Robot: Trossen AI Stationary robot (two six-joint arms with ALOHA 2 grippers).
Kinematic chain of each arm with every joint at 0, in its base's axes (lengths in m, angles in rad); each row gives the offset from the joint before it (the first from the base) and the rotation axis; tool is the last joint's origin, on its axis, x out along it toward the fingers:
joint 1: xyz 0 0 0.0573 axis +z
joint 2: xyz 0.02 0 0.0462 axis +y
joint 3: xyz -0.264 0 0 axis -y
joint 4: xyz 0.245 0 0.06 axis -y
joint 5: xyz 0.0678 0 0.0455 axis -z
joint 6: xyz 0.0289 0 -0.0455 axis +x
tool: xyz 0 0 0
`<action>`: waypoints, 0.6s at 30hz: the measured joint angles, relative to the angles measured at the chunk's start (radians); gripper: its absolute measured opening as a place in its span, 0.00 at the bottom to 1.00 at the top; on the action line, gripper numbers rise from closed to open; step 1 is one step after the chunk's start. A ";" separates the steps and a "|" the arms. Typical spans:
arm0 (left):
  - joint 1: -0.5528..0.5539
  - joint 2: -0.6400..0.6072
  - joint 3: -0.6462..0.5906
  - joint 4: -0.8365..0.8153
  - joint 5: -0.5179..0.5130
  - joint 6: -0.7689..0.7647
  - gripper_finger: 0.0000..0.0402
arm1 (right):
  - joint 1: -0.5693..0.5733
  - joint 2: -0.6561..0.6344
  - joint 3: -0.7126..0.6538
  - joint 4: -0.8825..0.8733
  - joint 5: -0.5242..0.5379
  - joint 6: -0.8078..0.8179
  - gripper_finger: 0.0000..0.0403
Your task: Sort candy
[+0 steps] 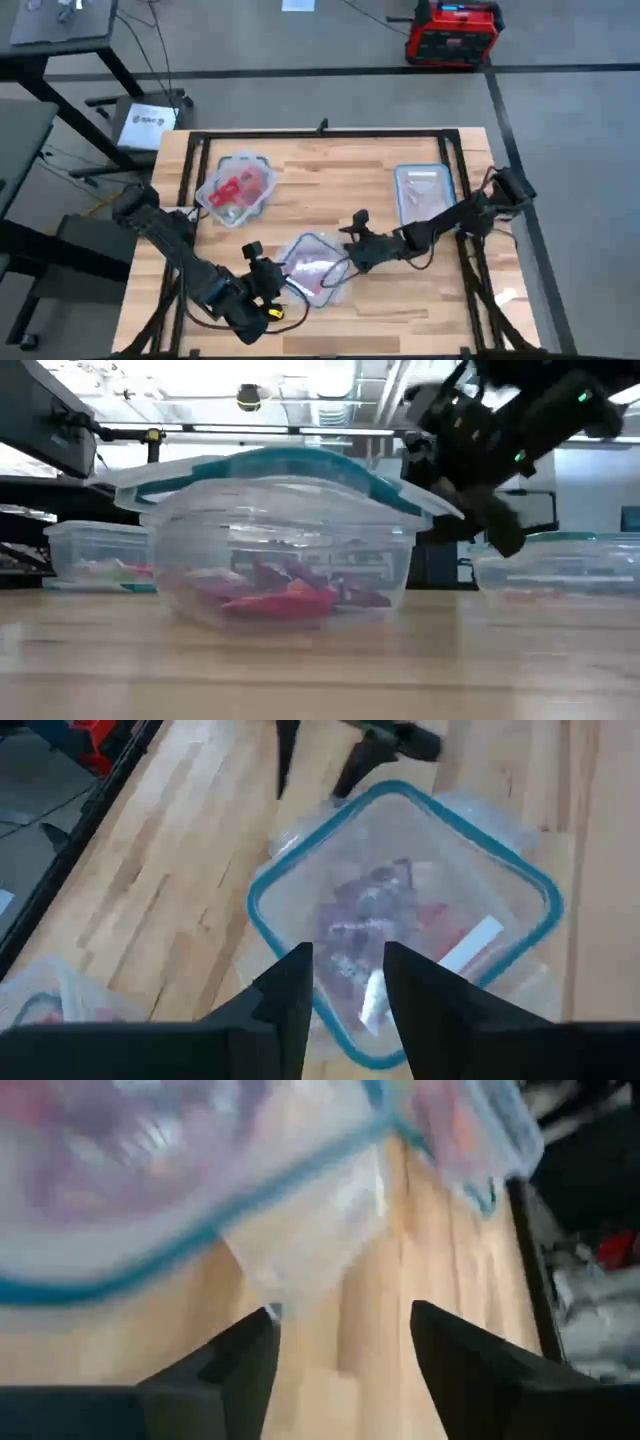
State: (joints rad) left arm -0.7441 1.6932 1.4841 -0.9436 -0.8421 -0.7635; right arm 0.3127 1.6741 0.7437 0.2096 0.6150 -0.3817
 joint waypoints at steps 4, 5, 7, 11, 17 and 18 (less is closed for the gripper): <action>0.000 0.000 0.000 0.000 0.000 -0.004 0.27 | -0.003 0.000 0.000 -0.032 0.052 -0.018 0.53; 0.000 0.000 0.000 0.000 0.000 -0.007 0.27 | 0.002 -0.004 0.000 -0.039 0.068 -0.017 0.53; 0.000 0.000 0.000 0.000 0.005 -0.019 0.27 | 0.019 -0.022 0.001 -0.084 0.097 -0.018 0.53; -0.012 0.001 0.001 -0.002 0.006 -0.119 0.27 | 0.079 -0.097 0.024 -0.296 0.120 0.095 0.53; -0.052 0.024 0.002 -0.016 -0.023 -0.227 0.27 | 0.169 -0.221 -0.003 -0.338 -0.039 0.470 0.53; -0.057 0.026 0.001 -0.029 -0.037 -0.232 0.27 | 0.184 -0.227 -0.014 -0.314 -0.068 0.501 0.53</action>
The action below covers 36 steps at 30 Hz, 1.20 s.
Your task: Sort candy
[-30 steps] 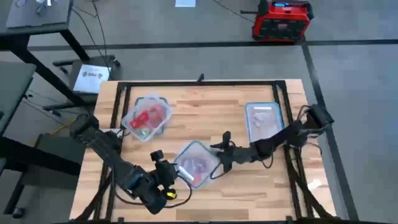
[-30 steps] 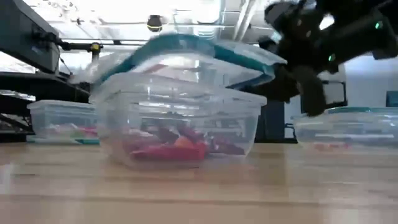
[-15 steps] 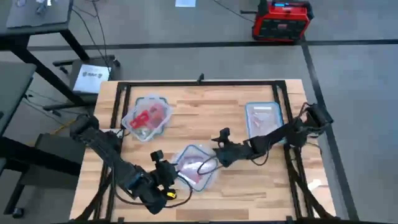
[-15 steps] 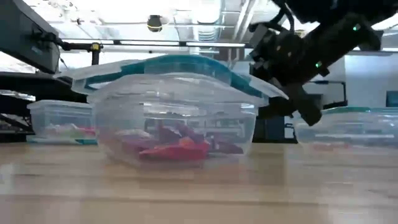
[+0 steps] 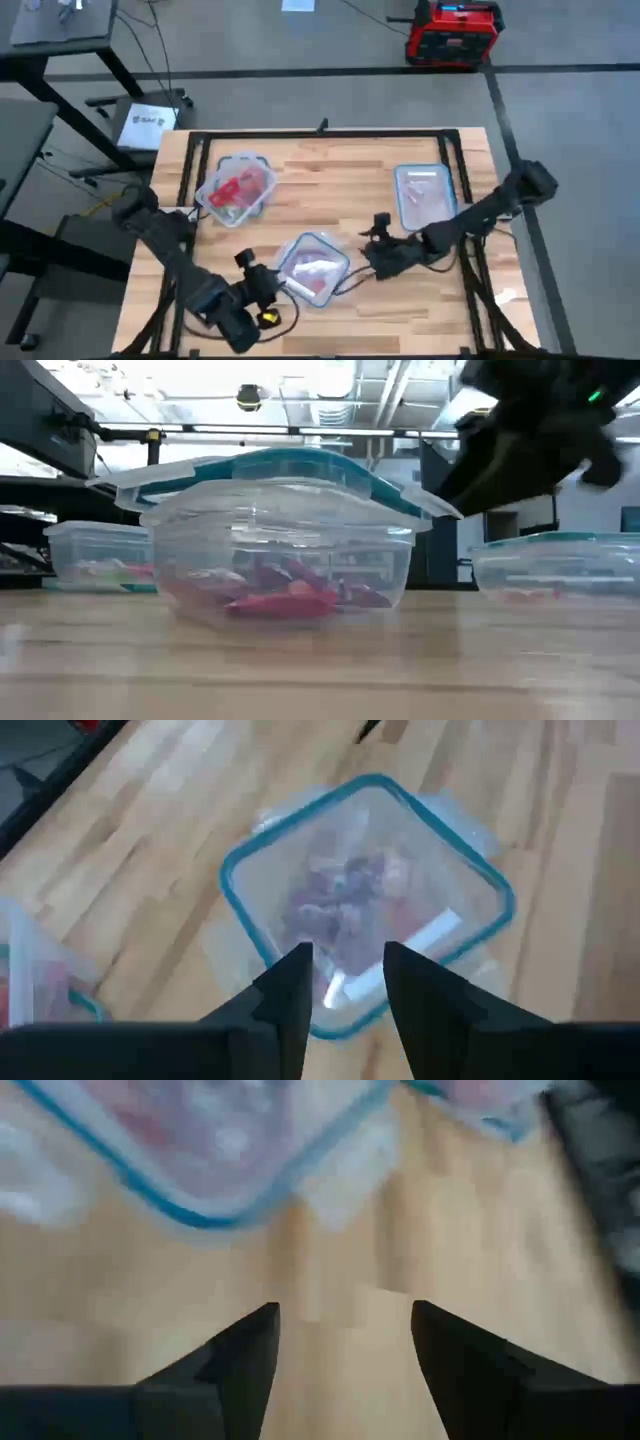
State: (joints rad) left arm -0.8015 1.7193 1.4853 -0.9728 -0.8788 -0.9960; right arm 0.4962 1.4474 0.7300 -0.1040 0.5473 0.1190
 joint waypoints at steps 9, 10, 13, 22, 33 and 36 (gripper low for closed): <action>-0.028 0.048 -0.017 -0.343 -0.059 -0.423 0.27 | 0.170 0.000 -0.029 0.070 -0.081 0.234 0.53; -0.033 0.050 -0.040 -0.366 -0.059 -0.492 0.27 | 0.178 0.000 -0.029 0.070 -0.062 0.266 0.53; -0.051 0.049 -0.155 -0.311 -0.033 -0.642 0.27 | 0.197 0.011 -0.029 0.080 -0.019 0.327 0.53; -0.060 0.050 -0.346 -0.025 0.081 -0.598 0.27 | 0.194 0.144 -0.029 0.238 -0.024 0.471 0.53; -0.110 0.049 -0.359 0.638 0.142 -0.279 0.27 | 0.142 0.223 0.011 0.235 -0.102 0.504 0.53; -0.103 0.049 -0.355 0.863 0.141 -0.113 0.27 | 0.135 0.223 0.011 0.222 -0.102 0.501 0.53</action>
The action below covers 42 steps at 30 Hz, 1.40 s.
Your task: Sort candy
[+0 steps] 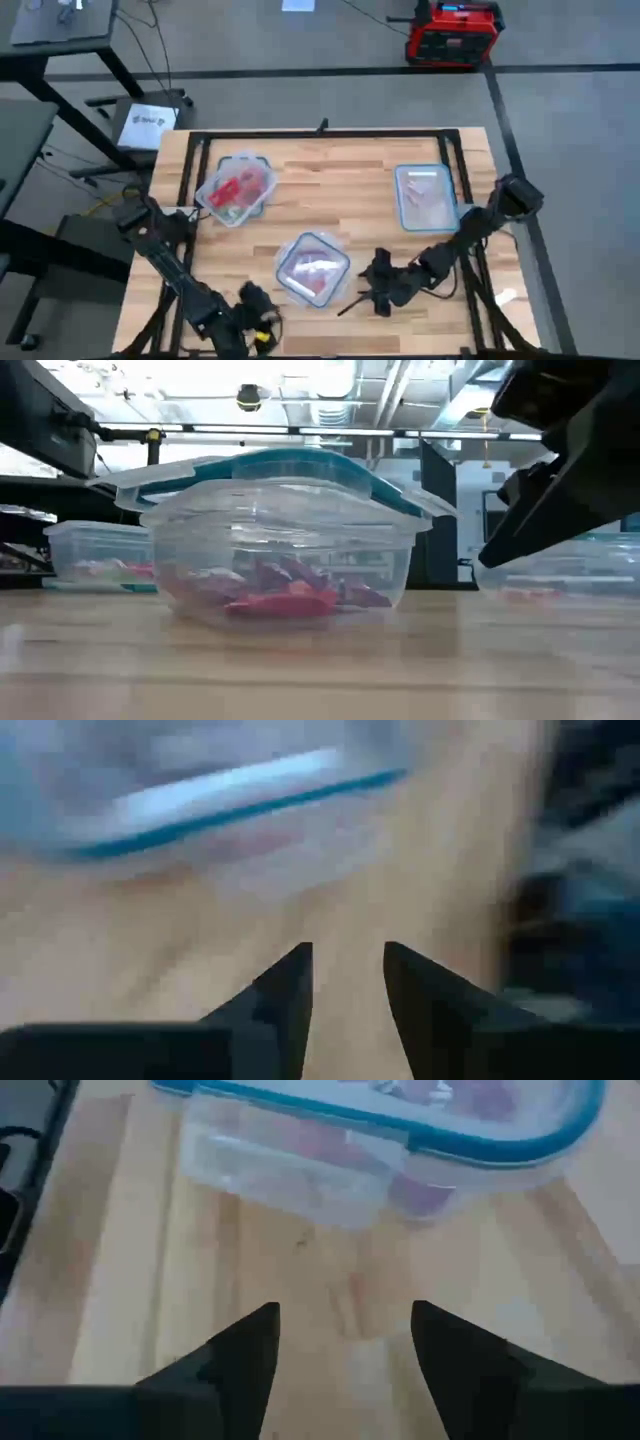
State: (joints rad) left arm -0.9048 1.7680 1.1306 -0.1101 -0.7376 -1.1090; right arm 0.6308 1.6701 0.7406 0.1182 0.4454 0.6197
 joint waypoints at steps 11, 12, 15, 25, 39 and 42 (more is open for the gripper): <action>0.107 0.107 0.033 0.256 0.093 0.196 0.27 | 0.038 0.000 0.000 -0.033 -0.004 -0.024 0.53; 0.119 0.124 0.045 0.256 0.117 0.199 0.27 | 0.038 0.000 0.000 -0.032 -0.004 -0.030 0.53; 0.135 0.157 0.077 0.251 0.138 0.230 0.27 | 0.034 0.000 0.000 -0.023 -0.003 -0.042 0.53; 0.150 0.162 0.112 0.154 0.140 0.230 0.27 | 0.034 0.000 0.000 -0.001 0.000 -0.044 0.53; 0.173 0.162 0.112 0.026 0.135 0.142 0.27 | 0.028 -0.001 0.000 0.099 0.018 -0.044 0.53; 0.177 0.162 0.112 -0.022 0.133 0.074 0.27 | 0.028 -0.001 0.000 0.099 0.018 -0.044 0.53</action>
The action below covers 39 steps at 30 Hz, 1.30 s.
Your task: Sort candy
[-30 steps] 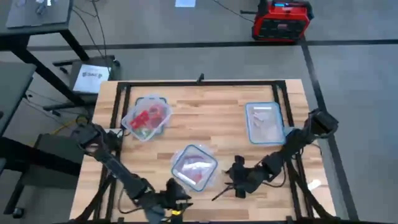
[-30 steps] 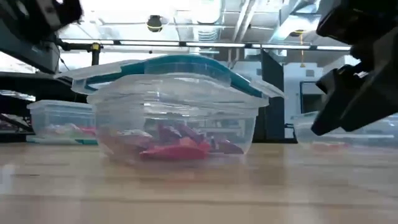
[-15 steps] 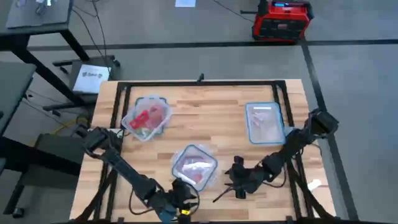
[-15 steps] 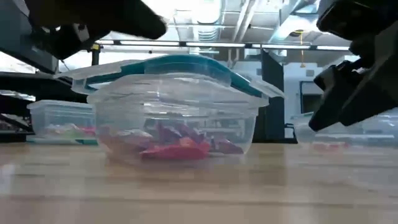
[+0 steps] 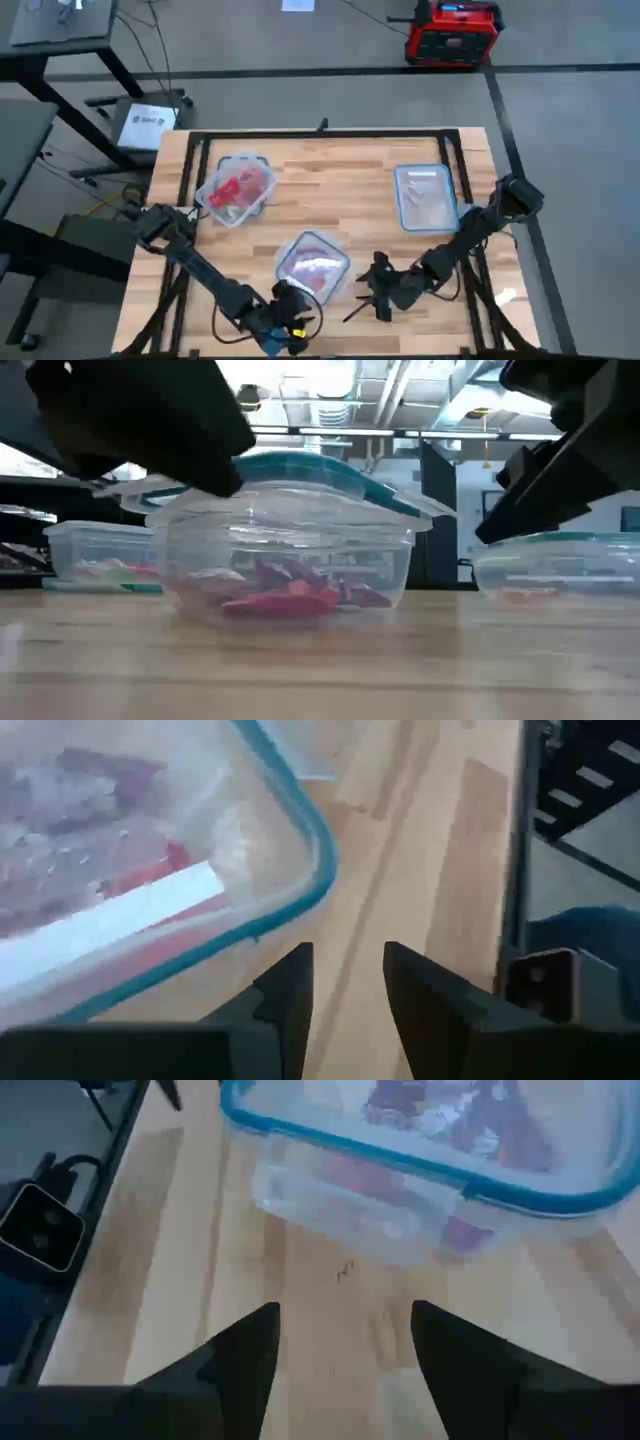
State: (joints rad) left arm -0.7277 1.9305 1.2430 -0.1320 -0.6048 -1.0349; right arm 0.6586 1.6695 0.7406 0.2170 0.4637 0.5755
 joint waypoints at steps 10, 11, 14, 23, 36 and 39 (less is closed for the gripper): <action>0.000 -0.029 0.000 -0.164 0.001 -0.079 0.27 | 0.000 0.000 0.000 -0.002 0.000 -0.001 0.53; 0.000 -0.035 0.000 -0.197 0.001 -0.089 0.27 | 0.000 0.000 0.000 -0.002 0.000 -0.001 0.53; 0.000 -0.055 0.000 -0.279 -0.001 -0.106 0.27 | 0.000 0.000 0.000 -0.002 0.000 -0.003 0.53; 0.024 -0.123 0.000 -0.461 -0.005 -0.043 0.27 | 0.000 0.000 0.000 -0.002 -0.001 -0.008 0.53; 0.069 -0.191 0.000 -0.644 0.038 0.019 0.27 | 0.003 0.000 -0.001 -0.002 -0.002 -0.008 0.53; 0.062 -0.190 0.000 -0.612 0.054 0.021 0.27 | 0.003 0.000 -0.001 -0.004 -0.002 -0.010 0.53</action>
State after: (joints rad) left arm -0.6661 1.7401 1.2430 -0.7436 -0.5506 -1.0143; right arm 0.6613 1.6691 0.7399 0.2129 0.4613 0.5659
